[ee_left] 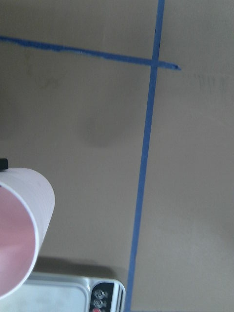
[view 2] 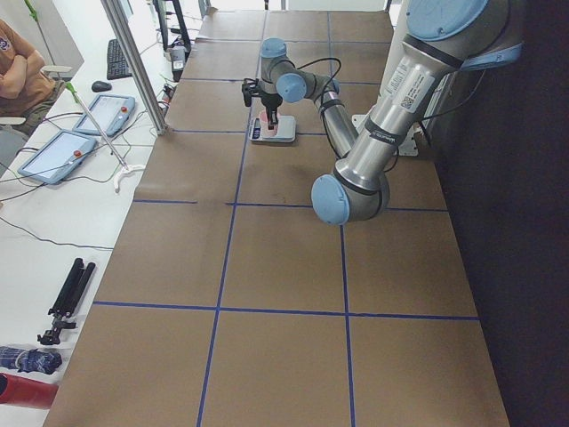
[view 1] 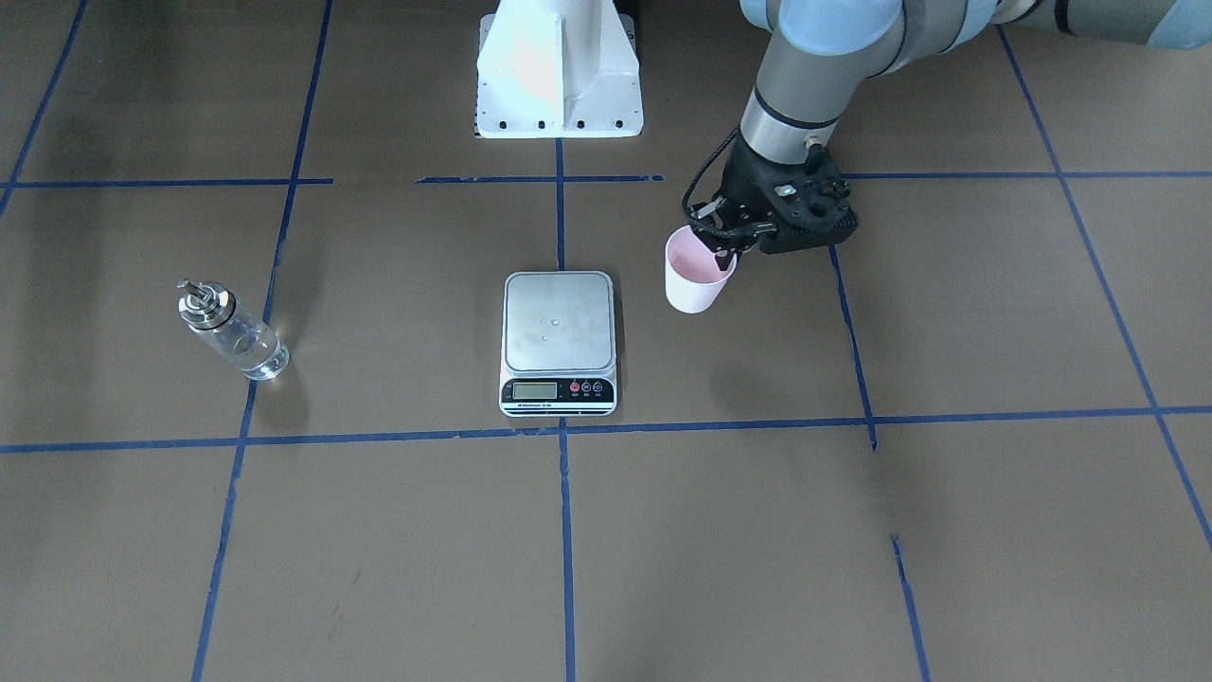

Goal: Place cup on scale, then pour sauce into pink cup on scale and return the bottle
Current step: 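Carry the pink cup with the left gripper onto the scale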

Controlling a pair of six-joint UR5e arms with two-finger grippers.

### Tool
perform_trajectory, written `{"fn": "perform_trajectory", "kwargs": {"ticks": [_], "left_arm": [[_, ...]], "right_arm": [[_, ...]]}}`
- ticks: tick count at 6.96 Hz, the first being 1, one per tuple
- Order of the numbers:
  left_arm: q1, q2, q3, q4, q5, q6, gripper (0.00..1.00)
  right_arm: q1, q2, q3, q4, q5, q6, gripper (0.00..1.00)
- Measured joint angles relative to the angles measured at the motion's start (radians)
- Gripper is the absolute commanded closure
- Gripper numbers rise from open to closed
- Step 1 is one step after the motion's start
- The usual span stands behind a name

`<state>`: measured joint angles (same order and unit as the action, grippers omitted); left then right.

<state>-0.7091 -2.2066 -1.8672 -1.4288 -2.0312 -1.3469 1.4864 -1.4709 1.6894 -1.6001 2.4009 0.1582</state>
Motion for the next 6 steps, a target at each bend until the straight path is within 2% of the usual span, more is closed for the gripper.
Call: {"fn": "perform_trajectory", "kwargs": {"ticks": [4, 6], "left_arm": [[0.091, -0.244, 0.273, -0.003, -0.021, -0.176, 1.0], [0.11, -0.279, 0.326, -0.005, -0.02, -0.184, 1.0]], "right_arm": [[0.0, -0.003, 0.004, 0.0, -0.002, 0.001, 0.0], [0.0, -0.003, 0.004, 0.0, -0.002, 0.001, 0.0]]}}
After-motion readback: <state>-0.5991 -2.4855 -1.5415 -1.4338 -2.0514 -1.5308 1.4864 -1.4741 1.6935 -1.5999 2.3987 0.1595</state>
